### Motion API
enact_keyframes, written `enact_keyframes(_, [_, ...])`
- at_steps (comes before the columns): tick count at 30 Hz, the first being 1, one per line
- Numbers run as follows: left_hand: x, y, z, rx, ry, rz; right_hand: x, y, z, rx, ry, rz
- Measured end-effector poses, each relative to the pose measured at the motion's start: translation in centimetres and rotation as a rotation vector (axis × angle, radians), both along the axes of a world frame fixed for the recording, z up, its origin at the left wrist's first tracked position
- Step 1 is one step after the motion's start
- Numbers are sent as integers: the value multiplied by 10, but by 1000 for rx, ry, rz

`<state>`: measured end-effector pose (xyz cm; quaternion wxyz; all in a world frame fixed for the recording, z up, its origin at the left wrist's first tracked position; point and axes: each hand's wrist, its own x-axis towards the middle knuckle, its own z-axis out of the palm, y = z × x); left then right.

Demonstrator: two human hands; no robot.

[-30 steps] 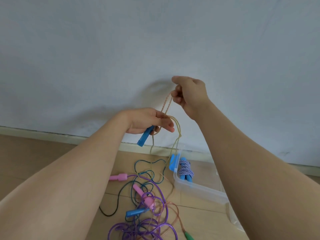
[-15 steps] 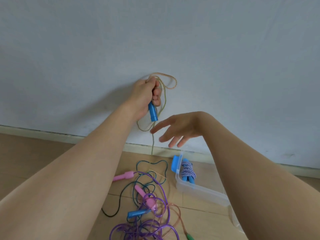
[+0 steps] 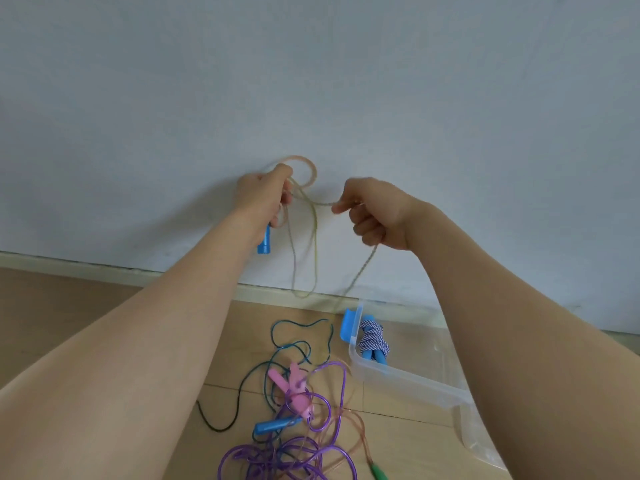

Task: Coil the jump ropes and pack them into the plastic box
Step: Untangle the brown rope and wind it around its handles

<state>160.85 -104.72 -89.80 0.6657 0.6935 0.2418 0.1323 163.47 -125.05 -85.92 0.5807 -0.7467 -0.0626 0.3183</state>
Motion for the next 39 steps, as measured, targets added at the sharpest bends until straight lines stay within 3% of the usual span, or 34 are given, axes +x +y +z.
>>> enact_keyframes(5, [-14, -8, -2, -164, 264, -649, 3, 12, 16, 486, -116, -298])
enact_keyframes(8, [-20, -15, 0, -265, 302, -990, 5, 18, 27, 650, -267, -443])
enact_keyframes(11, [-21, -24, 5, -295, 257, -1061, 4, 20, 33, 736, -352, -555])
enact_keyframes(14, [-21, -26, -1, -58, 282, -1056, 4, 18, 38, 735, -493, -661])
enact_keyframes(17, [-23, -20, -12, 103, 351, -973, 4, 13, 37, 599, -646, -753])
enact_keyframes(19, [-23, -16, -9, 118, 295, -882, 2, 9, 32, 427, -744, -767])
enact_keyframes(23, [-19, -15, 8, -44, 47, -710, 2, 0, 14, 113, -721, -532])
enact_keyframes(28, [-16, -18, 30, -247, -127, -583, 5, -2, -6, -113, -245, -240])
enact_keyframes(31, [-13, -21, 38, -318, -192, -490, -3, -8, -12, -449, -99, 95])
enact_keyframes(33, [-12, -23, 43, -330, -216, -457, -15, -7, -13, -673, -100, 414])
enact_keyframes(35, [-11, -26, 47, -341, -235, -445, -23, -1, -15, -709, -128, 616])
enact_keyframes(39, [-11, -31, 53, -359, -267, -381, -27, 18, -18, -502, -251, 560])
